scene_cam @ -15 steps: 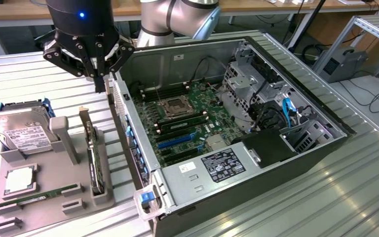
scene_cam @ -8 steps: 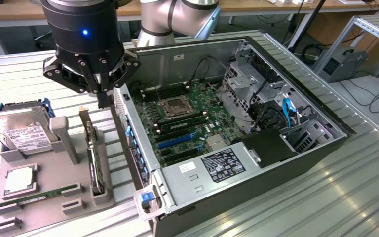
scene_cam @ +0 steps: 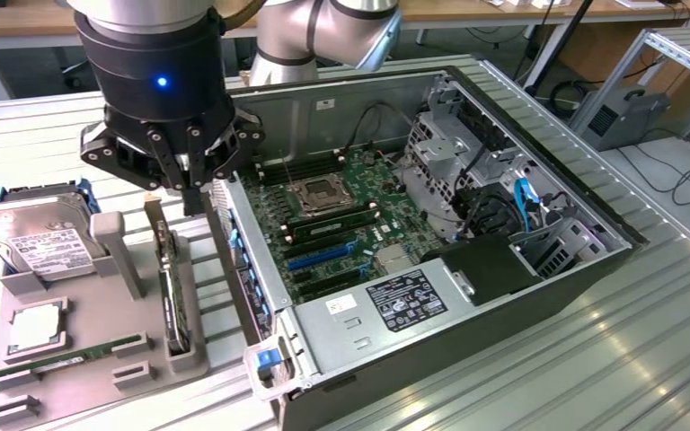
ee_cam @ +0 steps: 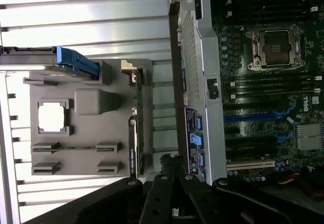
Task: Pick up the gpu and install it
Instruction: 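Reach for the gpu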
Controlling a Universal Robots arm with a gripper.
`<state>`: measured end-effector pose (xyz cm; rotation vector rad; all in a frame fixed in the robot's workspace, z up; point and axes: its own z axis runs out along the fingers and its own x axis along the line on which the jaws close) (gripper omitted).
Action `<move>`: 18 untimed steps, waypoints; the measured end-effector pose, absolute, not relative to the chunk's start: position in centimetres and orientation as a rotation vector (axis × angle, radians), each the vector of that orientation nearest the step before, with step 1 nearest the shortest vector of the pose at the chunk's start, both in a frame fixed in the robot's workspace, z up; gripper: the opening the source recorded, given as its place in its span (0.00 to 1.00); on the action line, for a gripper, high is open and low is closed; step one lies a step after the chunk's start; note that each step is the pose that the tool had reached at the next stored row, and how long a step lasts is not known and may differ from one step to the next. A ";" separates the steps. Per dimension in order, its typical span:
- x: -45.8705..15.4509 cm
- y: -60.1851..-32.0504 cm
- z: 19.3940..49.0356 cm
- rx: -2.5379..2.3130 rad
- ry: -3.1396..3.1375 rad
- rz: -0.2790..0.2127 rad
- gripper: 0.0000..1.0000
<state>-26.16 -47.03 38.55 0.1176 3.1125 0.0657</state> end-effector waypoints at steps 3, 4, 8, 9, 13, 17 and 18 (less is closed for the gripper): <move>-26.2 -47.8 38.6 0.118 3.113 0.066 0.11; -26.2 -47.9 38.6 0.118 3.113 0.066 0.11; -26.2 -48.4 38.6 0.118 3.113 0.066 0.11; -26.2 -48.5 38.6 0.118 3.113 0.066 0.11; -26.2 -48.9 38.5 0.118 3.113 0.066 0.11; -26.2 -49.0 38.5 0.118 3.112 0.066 0.11; -26.2 -49.0 38.5 0.118 3.113 0.066 0.11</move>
